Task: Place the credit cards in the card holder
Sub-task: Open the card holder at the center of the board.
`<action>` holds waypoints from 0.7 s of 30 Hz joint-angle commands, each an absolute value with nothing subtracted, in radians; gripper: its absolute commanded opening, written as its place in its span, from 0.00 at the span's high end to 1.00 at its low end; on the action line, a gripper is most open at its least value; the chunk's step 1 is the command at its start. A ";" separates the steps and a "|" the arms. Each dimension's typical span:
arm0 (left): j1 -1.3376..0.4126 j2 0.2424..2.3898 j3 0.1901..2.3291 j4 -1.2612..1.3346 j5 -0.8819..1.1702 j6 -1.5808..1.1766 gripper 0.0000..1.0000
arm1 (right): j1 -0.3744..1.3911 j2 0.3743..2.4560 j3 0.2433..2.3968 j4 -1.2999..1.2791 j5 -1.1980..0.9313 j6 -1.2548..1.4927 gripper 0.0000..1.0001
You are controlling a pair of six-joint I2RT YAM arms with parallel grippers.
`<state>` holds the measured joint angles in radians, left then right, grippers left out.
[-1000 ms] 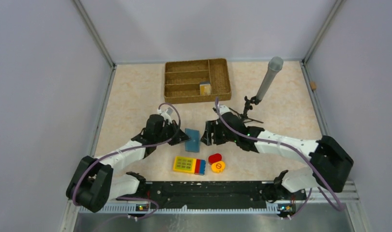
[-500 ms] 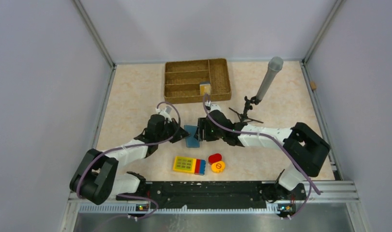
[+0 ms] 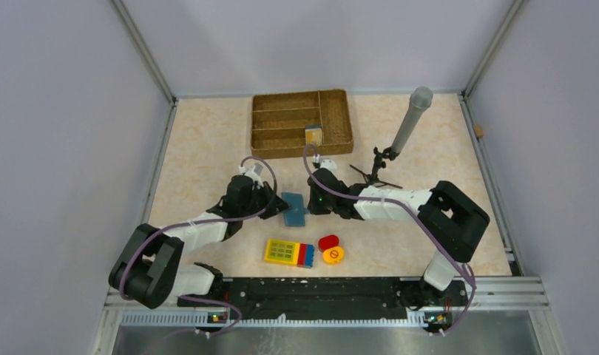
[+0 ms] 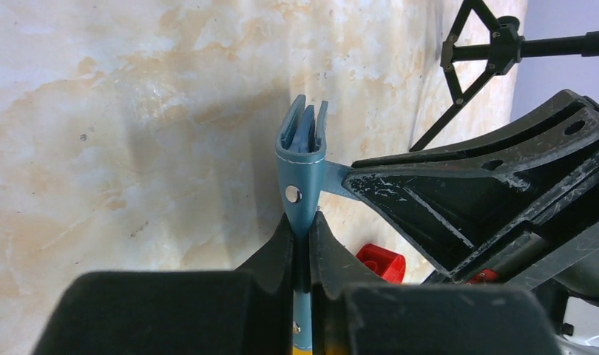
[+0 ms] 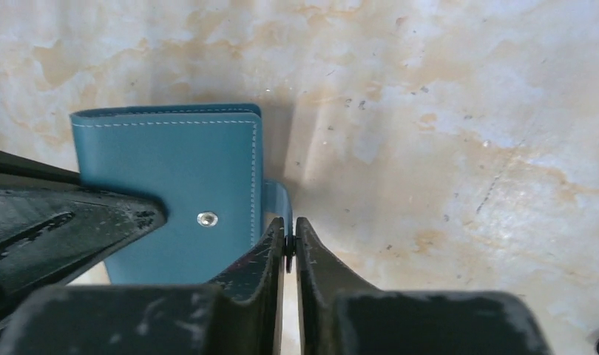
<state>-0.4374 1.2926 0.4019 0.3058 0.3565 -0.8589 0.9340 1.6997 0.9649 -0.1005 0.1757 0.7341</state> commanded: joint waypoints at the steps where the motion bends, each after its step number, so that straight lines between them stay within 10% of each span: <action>1: -0.442 1.289 0.434 0.271 0.319 -0.796 0.82 | 0.944 1.686 0.995 -0.133 0.224 0.733 0.99; 7: -0.443 1.231 0.490 0.093 0.191 -0.673 0.22 | 0.944 1.562 0.901 -0.067 0.184 0.738 1.00; 21: -0.616 1.238 0.556 0.049 0.148 -0.620 0.01 | 0.944 1.443 0.838 0.031 0.108 0.759 1.00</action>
<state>-0.5606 1.2114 0.4988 0.0452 0.1993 -0.6491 0.9340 1.5124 0.8505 -0.0277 0.1146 0.7448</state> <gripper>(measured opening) 0.986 0.014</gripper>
